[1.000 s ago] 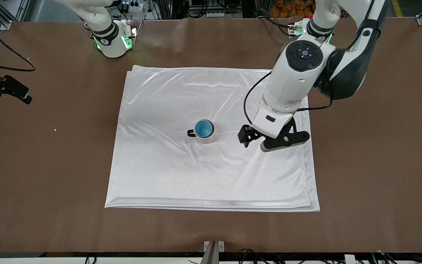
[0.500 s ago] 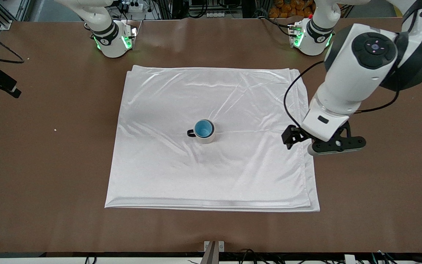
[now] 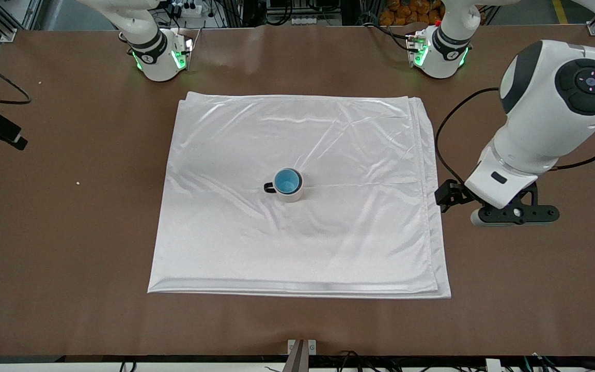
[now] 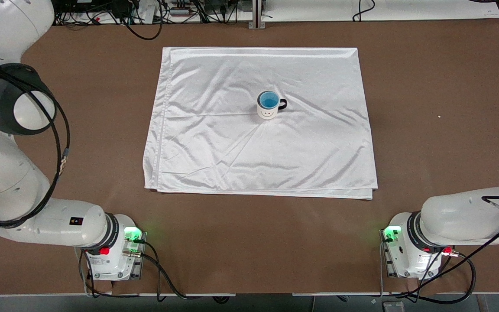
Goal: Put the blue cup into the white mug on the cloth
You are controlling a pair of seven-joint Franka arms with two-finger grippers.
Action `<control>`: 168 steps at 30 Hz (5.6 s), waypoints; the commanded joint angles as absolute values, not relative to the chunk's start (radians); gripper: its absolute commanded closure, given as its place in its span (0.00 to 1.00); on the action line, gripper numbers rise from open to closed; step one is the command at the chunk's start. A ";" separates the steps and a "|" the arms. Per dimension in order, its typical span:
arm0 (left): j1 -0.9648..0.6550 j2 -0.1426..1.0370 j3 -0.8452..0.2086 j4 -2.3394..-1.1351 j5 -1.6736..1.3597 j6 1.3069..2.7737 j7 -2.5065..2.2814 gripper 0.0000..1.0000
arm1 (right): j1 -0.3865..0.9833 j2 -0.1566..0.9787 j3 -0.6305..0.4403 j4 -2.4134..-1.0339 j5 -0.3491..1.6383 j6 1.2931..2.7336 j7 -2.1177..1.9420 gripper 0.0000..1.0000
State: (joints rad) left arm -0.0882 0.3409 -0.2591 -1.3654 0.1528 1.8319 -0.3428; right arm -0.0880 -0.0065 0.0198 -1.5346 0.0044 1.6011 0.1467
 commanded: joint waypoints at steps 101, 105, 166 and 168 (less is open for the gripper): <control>-0.020 0.192 -0.051 -1.420 0.044 1.681 0.003 0.00 | -0.126 0.008 0.017 -1.486 -0.002 1.598 0.087 0.00; -0.023 0.189 -0.046 -1.427 0.043 1.675 0.003 0.00 | -0.129 0.008 0.017 -1.486 -0.002 1.598 0.086 0.00; -0.029 0.144 -0.054 -1.448 0.014 1.651 -0.003 0.00 | -0.121 0.012 0.017 -1.493 0.000 1.586 0.097 0.00; -0.029 0.144 -0.054 -1.448 0.014 1.646 -0.003 0.00 | -0.121 0.012 0.017 -1.493 0.000 1.586 0.097 0.00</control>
